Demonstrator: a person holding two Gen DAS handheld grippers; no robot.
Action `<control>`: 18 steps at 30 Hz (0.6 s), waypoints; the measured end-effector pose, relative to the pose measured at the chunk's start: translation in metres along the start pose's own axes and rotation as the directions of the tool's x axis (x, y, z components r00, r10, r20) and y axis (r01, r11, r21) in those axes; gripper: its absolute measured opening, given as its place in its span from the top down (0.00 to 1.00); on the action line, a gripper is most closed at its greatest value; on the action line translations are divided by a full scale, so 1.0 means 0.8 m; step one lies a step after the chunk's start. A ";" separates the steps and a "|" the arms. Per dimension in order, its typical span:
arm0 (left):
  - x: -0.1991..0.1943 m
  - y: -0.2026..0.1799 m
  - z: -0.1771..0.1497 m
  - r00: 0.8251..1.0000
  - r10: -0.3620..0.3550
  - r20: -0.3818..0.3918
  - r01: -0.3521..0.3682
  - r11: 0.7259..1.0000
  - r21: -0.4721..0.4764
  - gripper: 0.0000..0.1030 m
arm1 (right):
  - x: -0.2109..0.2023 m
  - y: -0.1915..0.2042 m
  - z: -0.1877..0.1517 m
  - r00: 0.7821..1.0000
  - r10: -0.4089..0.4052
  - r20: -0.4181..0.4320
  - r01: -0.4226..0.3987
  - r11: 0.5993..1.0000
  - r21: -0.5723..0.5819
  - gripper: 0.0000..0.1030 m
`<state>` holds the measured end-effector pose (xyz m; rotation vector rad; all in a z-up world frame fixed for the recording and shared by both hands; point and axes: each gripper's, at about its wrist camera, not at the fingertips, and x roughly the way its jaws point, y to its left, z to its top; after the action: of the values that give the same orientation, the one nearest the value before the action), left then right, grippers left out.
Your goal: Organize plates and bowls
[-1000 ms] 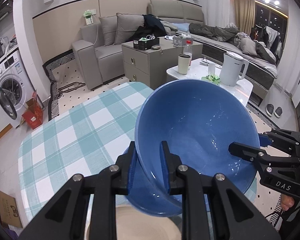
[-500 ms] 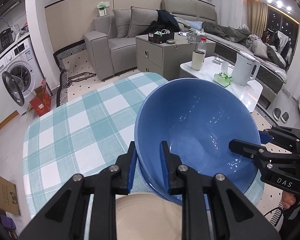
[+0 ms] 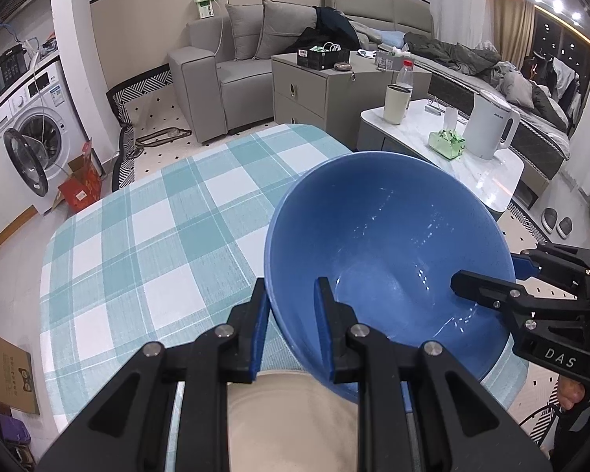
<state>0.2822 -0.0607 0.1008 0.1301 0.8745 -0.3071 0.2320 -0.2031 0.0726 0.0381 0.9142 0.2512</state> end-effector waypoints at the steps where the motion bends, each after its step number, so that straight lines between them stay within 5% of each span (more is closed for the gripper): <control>1: 0.003 0.000 0.000 1.000 0.000 -0.004 0.000 1.000 -0.001 0.80 | 0.002 -0.001 -0.001 1.000 -0.001 -0.005 0.001 1.000 0.001 0.67; 18: 0.030 0.002 -0.009 0.999 0.013 -0.042 -0.013 1.000 0.002 0.80 | 0.024 -0.005 -0.007 0.999 -0.020 -0.049 0.020 1.000 -0.009 0.67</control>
<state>0.2916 -0.0628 0.0777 0.1438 0.9147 -0.2939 0.2393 -0.2028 0.0538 0.0145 0.9615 0.2384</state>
